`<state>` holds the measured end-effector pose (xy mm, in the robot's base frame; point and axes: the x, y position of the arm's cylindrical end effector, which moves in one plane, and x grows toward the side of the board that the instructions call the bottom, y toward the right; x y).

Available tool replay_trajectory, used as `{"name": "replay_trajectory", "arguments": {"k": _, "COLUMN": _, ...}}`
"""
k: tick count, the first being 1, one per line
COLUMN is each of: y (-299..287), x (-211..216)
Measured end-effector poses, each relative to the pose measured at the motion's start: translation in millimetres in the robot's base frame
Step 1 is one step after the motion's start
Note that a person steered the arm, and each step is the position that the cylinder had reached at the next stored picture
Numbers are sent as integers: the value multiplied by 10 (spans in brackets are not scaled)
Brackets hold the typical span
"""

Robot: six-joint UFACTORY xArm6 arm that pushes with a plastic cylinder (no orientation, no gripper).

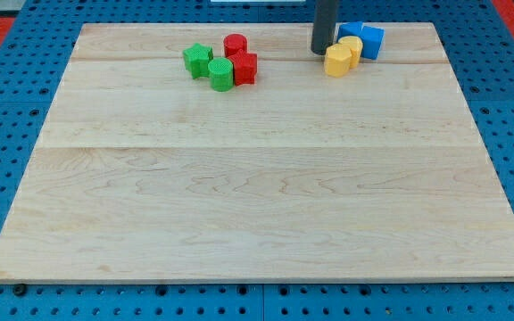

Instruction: Place the yellow hexagon left to the yellow heart

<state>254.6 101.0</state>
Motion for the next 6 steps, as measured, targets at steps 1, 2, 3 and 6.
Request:
{"name": "replay_trajectory", "arguments": {"k": 1, "y": -24, "x": 14}}
{"name": "replay_trajectory", "arguments": {"k": 2, "y": -201, "x": 277}}
{"name": "replay_trajectory", "arguments": {"k": 3, "y": -49, "x": 707}}
{"name": "replay_trajectory", "arguments": {"k": 6, "y": 186, "x": 623}}
